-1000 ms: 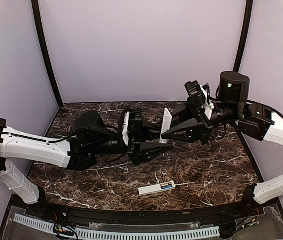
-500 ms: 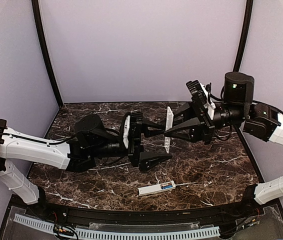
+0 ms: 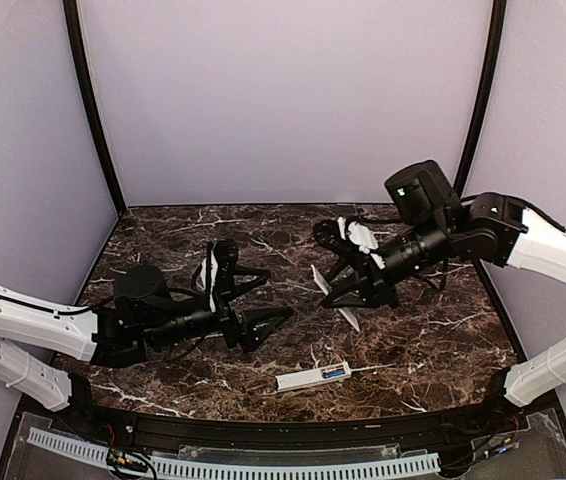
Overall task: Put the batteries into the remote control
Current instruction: Place the battery cover on the remote control without the battery cover.
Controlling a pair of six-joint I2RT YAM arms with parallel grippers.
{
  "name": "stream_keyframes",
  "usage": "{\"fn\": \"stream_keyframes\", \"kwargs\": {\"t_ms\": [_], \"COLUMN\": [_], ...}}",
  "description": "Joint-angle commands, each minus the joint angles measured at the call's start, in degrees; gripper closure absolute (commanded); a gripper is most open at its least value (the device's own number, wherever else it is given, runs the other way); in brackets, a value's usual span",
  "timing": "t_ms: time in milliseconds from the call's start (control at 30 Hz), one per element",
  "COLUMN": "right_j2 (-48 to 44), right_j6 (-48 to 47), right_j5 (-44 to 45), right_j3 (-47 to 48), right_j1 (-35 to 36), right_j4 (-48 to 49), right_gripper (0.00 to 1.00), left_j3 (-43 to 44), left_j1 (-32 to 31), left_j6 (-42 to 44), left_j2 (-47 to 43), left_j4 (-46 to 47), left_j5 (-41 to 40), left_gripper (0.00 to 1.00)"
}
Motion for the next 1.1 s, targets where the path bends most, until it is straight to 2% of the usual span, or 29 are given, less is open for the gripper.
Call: {"fn": "stream_keyframes", "kwargs": {"t_ms": [0, 100, 300, 500, 767, 1067], "right_j2": [4.76, 8.40, 17.54, 27.05, 34.04, 39.90], "right_j6": [-4.63, -6.90, -9.72, -10.72, -11.86, -13.06], "right_j5": [6.27, 10.43, 17.37, 23.25, 28.99, 29.09], "right_j3": [-0.36, -0.27, 3.05, 7.95, 12.59, 17.21], "right_j1": [2.05, 4.56, 9.94, 13.75, 14.63, 15.60], "right_j4": [-8.77, -10.24, -14.74, -20.15, -20.50, -22.55], "right_gripper": [0.94, 0.94, 0.95, 0.95, 0.95, 0.93], "left_j3": [-3.63, -5.85, -8.14, -8.69, -9.20, -8.98], "left_j1": [0.37, 0.45, 0.71, 0.80, 0.87, 0.91], "left_j6": [-7.17, -10.92, -14.52, -16.03, -17.01, -16.16], "left_j2": [-3.69, -5.18, -6.10, -4.92, -2.73, -1.13], "left_j4": [-10.04, -13.37, -16.62, -17.82, -18.10, -17.98], "left_j5": [-20.12, -28.28, -33.36, -34.95, -34.85, -34.25], "left_gripper": [0.09, 0.09, 0.09, 0.09, 0.09, 0.09]}}
